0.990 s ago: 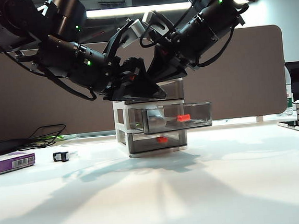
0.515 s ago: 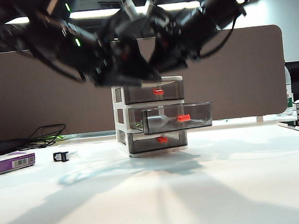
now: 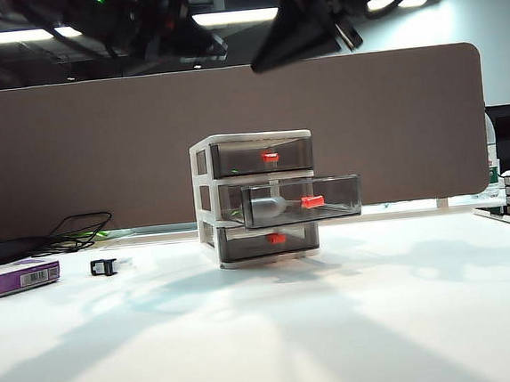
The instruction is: Open the second layer of the drawer on the table, pick up the earphone case on the table and put it in, and finally close the drawer.
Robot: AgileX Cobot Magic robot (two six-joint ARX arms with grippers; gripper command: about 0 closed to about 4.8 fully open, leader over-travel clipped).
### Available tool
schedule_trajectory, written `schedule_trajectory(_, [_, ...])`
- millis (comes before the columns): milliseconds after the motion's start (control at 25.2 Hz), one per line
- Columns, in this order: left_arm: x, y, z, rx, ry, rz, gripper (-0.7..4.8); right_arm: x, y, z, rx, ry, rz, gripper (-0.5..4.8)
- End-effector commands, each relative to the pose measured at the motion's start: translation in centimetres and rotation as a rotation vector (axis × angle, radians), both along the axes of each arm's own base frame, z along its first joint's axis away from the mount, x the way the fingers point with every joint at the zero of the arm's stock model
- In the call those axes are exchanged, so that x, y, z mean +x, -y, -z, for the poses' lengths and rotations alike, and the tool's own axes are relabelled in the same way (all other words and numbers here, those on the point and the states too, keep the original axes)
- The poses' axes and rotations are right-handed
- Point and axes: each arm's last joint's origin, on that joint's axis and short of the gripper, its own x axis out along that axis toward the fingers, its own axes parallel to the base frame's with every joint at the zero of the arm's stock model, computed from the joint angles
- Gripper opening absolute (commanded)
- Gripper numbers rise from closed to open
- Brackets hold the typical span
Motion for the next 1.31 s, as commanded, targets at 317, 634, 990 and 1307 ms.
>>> schedule_trajectory(317, [5.8, 2.0, 3.1, -0.007, -0.100, 0.050, 1.41, -3.6, 0.0, 5.0, -0.088, -0.116, -0.033, -0.05])
schedule_trajectory(634, [7.3, 1.7, 5.4, 0.011, -0.148, 0.030, 1.41, -4.1, -0.1, 6.6, -0.102, -0.128, -0.034, -0.05])
schedule_trajectory(990, [7.9, 1.6, 7.0, 0.010, -0.210, 0.019, 1.41, -3.4, -0.3, 7.3, -0.130, -0.118, -0.001, -0.05])
schedule_trajectory(1307, [7.9, 1.7, 7.1, 0.000, -0.225, 0.022, 1.41, -1.6, -1.3, 10.3, -0.121, -0.157, 0.018, -0.05])
